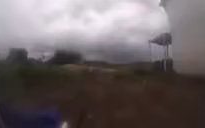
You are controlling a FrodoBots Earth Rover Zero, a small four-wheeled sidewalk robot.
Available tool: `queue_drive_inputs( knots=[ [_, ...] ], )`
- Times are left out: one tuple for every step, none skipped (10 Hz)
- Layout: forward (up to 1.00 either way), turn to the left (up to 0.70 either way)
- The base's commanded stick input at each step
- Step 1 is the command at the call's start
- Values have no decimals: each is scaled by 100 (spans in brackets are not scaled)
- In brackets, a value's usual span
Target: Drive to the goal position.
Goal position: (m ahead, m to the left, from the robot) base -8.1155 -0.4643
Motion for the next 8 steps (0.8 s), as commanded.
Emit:
queue_drive_inputs(
  knots=[
    [70, 0],
    [70, 0],
    [70, 0],
    [70, 0],
    [70, 0],
    [70, 0],
    [70, 0],
    [70, 0]
  ],
)
